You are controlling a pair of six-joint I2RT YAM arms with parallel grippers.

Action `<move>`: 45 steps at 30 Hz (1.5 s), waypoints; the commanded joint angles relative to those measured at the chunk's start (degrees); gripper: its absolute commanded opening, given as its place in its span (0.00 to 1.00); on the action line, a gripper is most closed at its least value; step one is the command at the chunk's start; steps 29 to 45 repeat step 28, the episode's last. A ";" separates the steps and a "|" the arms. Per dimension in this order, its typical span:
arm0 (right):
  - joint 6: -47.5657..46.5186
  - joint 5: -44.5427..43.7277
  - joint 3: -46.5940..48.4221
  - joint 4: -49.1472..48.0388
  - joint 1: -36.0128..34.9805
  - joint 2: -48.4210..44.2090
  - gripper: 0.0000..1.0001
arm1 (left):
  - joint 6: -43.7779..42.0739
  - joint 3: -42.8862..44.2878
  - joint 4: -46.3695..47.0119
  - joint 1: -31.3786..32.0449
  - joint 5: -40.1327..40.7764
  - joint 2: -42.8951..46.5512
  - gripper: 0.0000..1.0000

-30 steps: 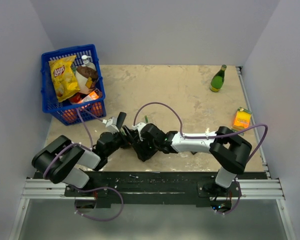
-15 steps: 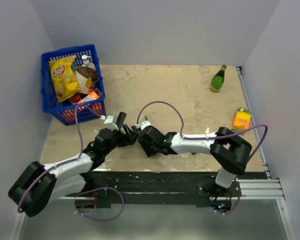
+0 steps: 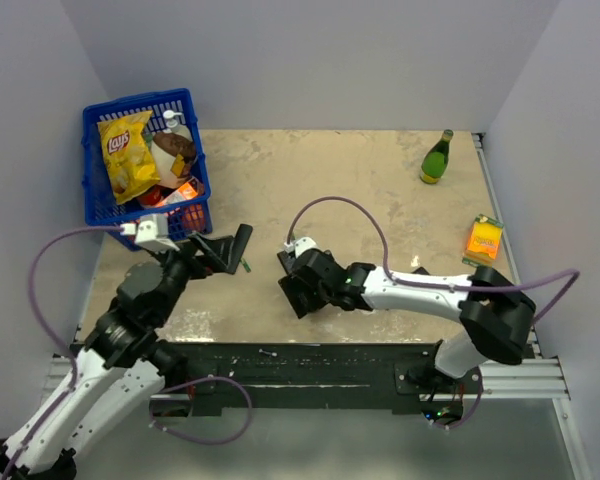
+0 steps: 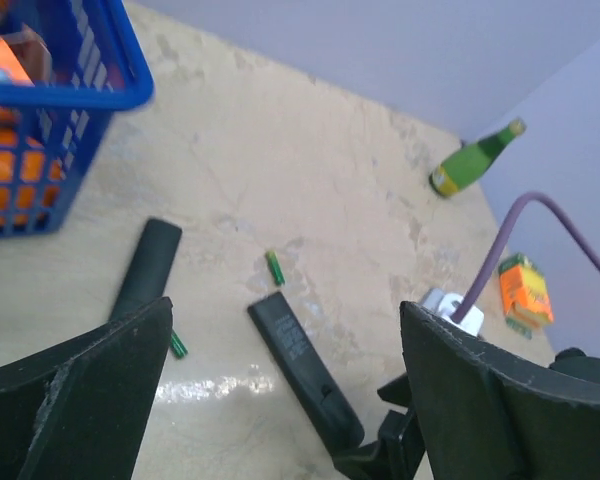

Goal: Load the batteries into the remote control

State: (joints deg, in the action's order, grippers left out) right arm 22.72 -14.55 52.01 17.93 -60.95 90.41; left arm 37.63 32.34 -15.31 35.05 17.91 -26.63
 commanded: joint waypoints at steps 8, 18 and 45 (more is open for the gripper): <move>5.92 -16.90 2.84 10.36 10.92 -30.79 0.98 | -10.90 10.03 -16.77 0.11 15.13 19.14 1.00; 8.13 -40.82 0.99 18.62 13.31 -58.85 0.98 | -13.54 9.24 -17.30 0.11 17.51 28.30 1.00; 6.29 -45.13 -1.91 18.54 13.31 -68.78 0.98 | -13.37 7.83 -15.63 0.11 16.54 28.74 1.00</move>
